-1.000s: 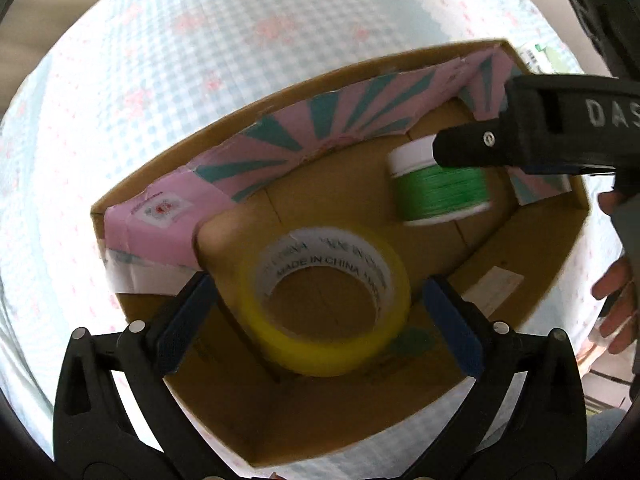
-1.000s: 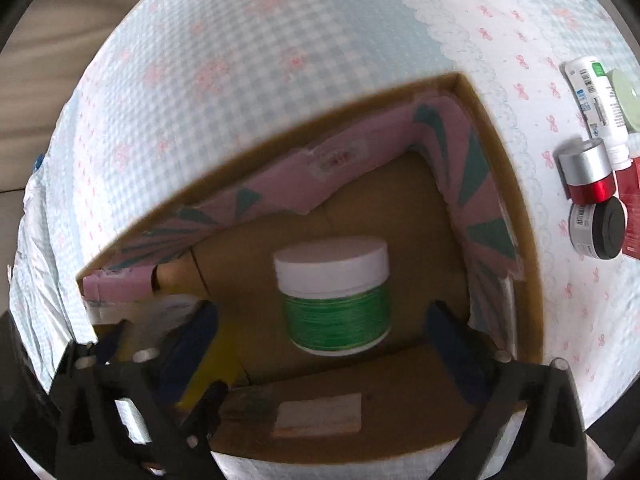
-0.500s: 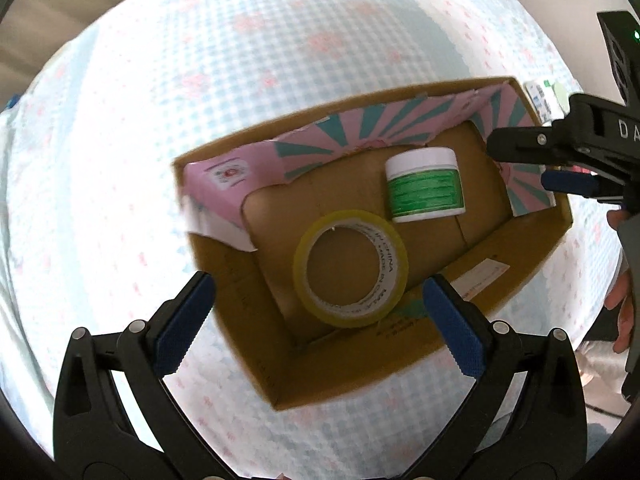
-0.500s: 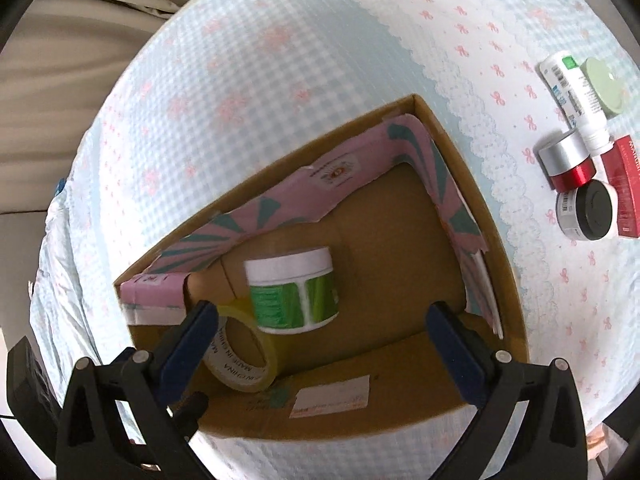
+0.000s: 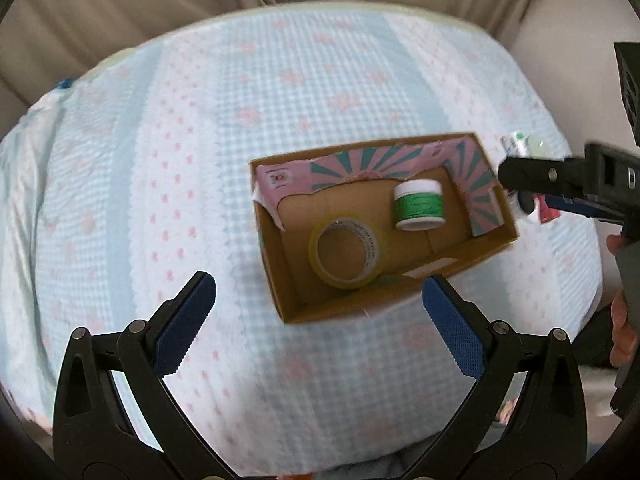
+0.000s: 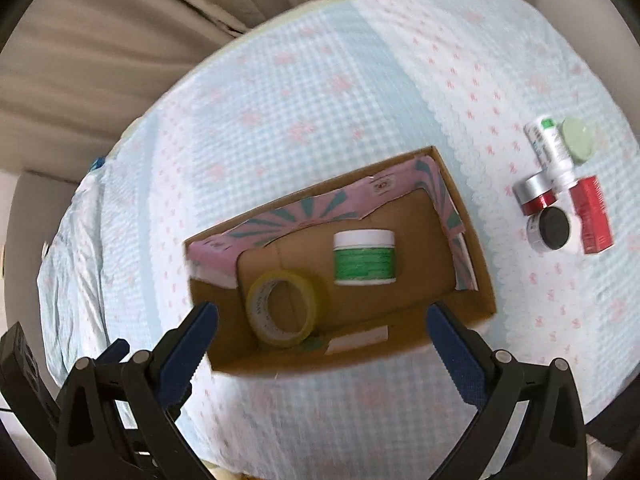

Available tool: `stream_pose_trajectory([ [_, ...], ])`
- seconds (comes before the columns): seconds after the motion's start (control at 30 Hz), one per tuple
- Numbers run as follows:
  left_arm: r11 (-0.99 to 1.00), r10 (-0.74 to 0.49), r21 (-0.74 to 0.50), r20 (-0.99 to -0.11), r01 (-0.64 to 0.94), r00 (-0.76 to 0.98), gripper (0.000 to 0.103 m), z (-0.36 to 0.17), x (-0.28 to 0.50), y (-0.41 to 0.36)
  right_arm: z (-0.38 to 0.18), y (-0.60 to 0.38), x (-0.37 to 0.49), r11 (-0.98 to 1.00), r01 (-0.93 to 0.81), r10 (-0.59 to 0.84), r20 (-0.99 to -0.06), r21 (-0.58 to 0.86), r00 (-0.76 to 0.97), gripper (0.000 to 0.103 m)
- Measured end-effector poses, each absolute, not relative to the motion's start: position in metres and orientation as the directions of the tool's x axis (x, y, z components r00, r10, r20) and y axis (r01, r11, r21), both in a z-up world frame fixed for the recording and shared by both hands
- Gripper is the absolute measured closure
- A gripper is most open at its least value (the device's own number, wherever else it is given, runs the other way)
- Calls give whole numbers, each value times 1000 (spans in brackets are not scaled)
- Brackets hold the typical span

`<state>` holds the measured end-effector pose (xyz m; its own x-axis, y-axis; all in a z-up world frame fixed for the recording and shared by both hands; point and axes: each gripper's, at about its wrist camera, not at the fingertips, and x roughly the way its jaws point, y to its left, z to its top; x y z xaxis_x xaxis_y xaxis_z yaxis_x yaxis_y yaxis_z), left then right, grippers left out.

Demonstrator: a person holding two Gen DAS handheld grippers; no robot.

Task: Organize rigid objects
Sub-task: 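Raise both tools away from the box back toward the remaining items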

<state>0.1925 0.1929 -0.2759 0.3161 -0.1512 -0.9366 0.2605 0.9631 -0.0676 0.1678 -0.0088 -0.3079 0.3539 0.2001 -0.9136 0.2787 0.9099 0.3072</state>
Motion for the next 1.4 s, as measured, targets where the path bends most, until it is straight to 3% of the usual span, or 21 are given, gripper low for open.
stream_pose_trajectory([
  [0.2,975,-164,-85,-901,207,402,0,-231,154,199,-249,4,123,971,176,76,-911,159,405,0],
  [0.43,973,-228,-180,-856,146,465,0,-196,130,197,-188,-19,63,982,183,-62,-848,41,526,0],
  [0.77,978,-203,-140,-784,152,586,0,-138,103,137,-136,-97,-2,956,280,-116,-770,84,628,0],
  [1.17,991,-119,-133,-743,29,659,0,-142,60,-4,-143,-227,-28,971,217,-78,-729,99,680,0],
  [1.4,985,-144,-167,-731,29,667,0,-158,59,-76,-150,-291,-22,971,207,-60,-714,121,698,0],
])
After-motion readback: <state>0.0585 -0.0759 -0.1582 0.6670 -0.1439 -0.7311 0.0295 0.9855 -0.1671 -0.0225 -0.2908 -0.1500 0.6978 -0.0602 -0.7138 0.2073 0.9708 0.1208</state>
